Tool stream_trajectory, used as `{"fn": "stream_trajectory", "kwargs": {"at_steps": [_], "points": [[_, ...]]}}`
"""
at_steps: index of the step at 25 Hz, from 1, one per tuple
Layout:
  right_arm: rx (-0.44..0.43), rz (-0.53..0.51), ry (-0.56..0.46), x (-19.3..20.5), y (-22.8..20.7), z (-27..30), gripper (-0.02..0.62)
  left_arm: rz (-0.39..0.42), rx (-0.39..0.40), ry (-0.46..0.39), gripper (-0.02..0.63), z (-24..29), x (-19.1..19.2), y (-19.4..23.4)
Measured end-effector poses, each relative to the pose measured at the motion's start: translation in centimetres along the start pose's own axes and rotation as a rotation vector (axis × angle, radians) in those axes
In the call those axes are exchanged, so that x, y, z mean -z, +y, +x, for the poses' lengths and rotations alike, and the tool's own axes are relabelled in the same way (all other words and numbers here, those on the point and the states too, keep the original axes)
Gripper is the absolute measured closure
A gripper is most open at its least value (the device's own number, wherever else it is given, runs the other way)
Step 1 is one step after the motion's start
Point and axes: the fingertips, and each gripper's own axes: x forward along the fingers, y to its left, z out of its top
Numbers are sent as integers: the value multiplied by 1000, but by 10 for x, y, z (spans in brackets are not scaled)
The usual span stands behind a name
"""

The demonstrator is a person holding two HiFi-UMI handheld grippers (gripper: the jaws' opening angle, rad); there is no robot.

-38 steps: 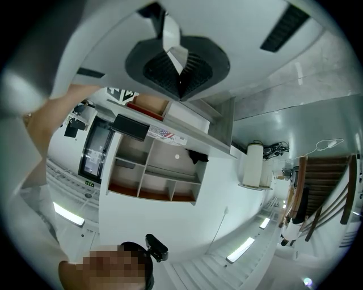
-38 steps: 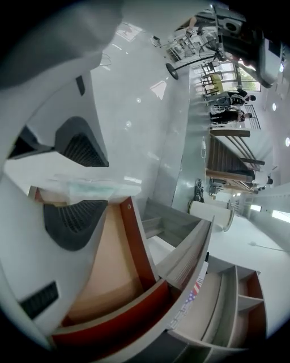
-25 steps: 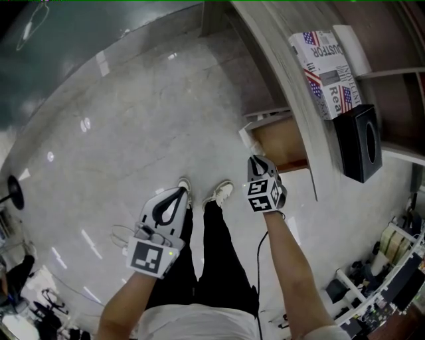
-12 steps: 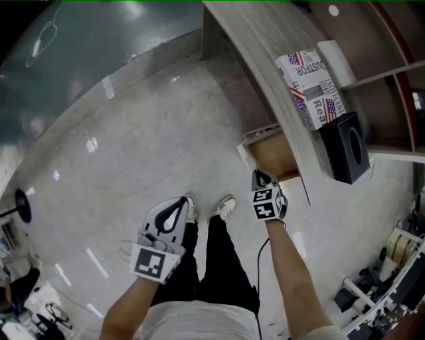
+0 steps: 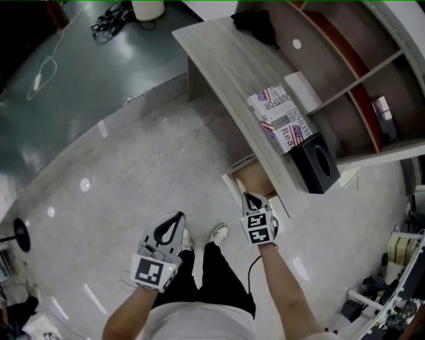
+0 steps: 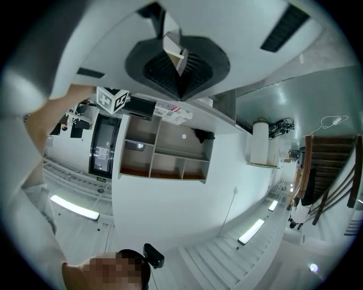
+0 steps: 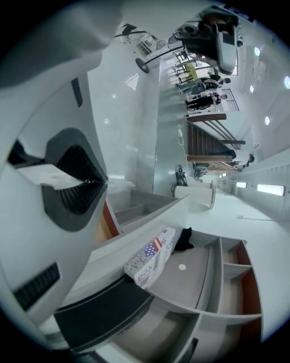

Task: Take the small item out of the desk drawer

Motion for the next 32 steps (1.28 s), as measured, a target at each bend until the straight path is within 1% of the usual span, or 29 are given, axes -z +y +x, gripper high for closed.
{"fn": "stream_trajectory", "kwargs": {"at_steps": [2, 5, 8, 14, 22, 27, 32], "points": [[-3, -3, -24, -11, 1, -14, 571, 4, 8, -11, 588, -5, -8, -3], [7, 22, -67, -26, -2, -32, 571, 6, 11, -27, 588, -8, -16, -3], [5, 45, -105, -41, -4, -55, 572, 4, 0, -47, 588, -13, -26, -3], [-7, 70, -210, -85, -6, -99, 571, 23, -28, -107, 588, -25, -54, 2], [-2, 61, -323, -134, -16, -150, 572, 47, -61, -174, 588, -39, -91, 4], [13, 38, -414, -165, -25, -189, 572, 78, -85, -227, 588, -44, -107, 7], [33, 26, -495, -191, -37, -225, 572, 107, -81, -260, 588, -43, -129, 1]]}}
